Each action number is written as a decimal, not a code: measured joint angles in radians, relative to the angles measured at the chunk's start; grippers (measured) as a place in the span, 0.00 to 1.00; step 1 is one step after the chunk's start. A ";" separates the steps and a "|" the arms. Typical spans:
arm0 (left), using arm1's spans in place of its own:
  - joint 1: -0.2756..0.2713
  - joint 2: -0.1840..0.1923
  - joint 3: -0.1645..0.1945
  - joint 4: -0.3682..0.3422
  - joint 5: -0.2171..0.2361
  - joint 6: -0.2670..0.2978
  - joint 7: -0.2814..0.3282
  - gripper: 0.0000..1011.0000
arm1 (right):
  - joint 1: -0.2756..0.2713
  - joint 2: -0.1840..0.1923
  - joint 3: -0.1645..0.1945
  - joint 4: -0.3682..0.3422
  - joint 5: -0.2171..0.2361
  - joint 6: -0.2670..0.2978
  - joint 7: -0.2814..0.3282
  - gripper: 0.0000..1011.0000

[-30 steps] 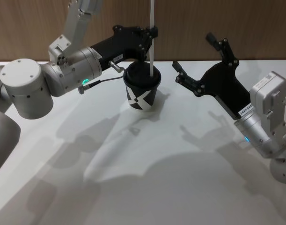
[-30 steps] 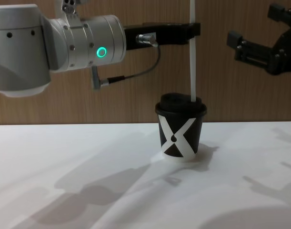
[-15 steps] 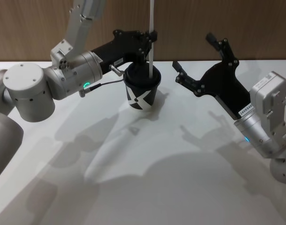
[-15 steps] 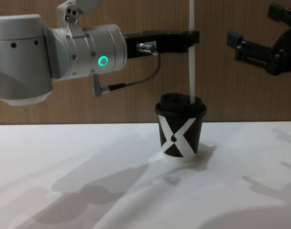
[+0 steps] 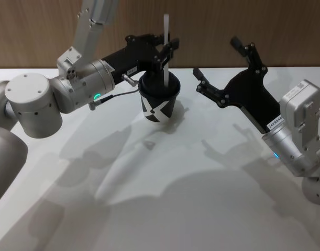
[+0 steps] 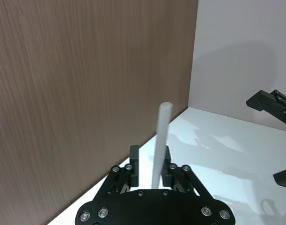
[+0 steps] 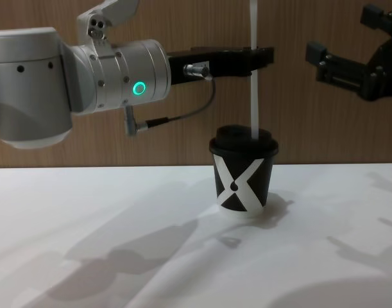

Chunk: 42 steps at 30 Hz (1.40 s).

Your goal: Pick up the straw with one hand, pass it to the other hand, and insert it into the cup.

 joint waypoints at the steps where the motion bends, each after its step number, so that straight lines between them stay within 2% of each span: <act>1: 0.000 0.000 0.000 0.001 0.000 0.000 0.000 0.26 | 0.000 0.000 0.000 0.000 0.000 0.000 0.000 0.99; 7: 0.001 -0.002 -0.002 0.004 0.001 -0.001 0.000 0.44 | 0.000 0.000 0.000 0.000 0.000 0.000 0.000 0.99; 8: 0.001 -0.002 -0.002 0.004 0.001 -0.001 0.000 0.50 | 0.000 0.000 0.000 0.000 0.000 0.000 0.000 0.99; 9: 0.001 -0.002 -0.002 0.004 0.001 -0.001 0.000 0.50 | 0.000 0.000 0.000 0.000 0.000 0.000 0.000 0.99; 12: 0.001 -0.003 -0.002 0.005 0.001 -0.002 0.000 0.62 | 0.000 0.000 0.000 0.000 0.000 0.000 0.000 0.99; 14: 0.001 -0.003 -0.002 0.006 0.002 -0.002 0.000 0.65 | 0.000 0.000 0.000 0.000 0.000 0.000 0.000 0.99; 15: 0.001 -0.003 -0.002 0.006 0.002 -0.002 0.000 0.71 | 0.000 0.000 0.000 0.000 0.000 0.000 0.000 0.99; 20: 0.002 -0.004 -0.003 0.006 0.002 -0.003 0.000 0.83 | 0.000 0.000 0.000 0.000 0.000 0.000 0.000 0.99; 21: 0.002 -0.004 -0.003 0.006 0.002 -0.003 0.000 0.89 | 0.000 0.000 0.000 0.000 0.000 0.000 0.000 0.99; 26: 0.007 -0.002 -0.006 0.003 0.002 -0.010 -0.009 0.99 | -0.002 -0.005 0.003 -0.003 0.004 0.005 0.000 0.99; 35: 0.029 0.021 -0.012 -0.023 0.001 -0.036 -0.048 0.99 | -0.013 -0.030 0.014 -0.025 0.045 0.039 -0.008 0.99; 42: 0.046 0.043 -0.015 -0.048 0.001 -0.050 -0.073 0.99 | -0.026 -0.062 0.028 -0.056 0.107 0.100 -0.020 0.99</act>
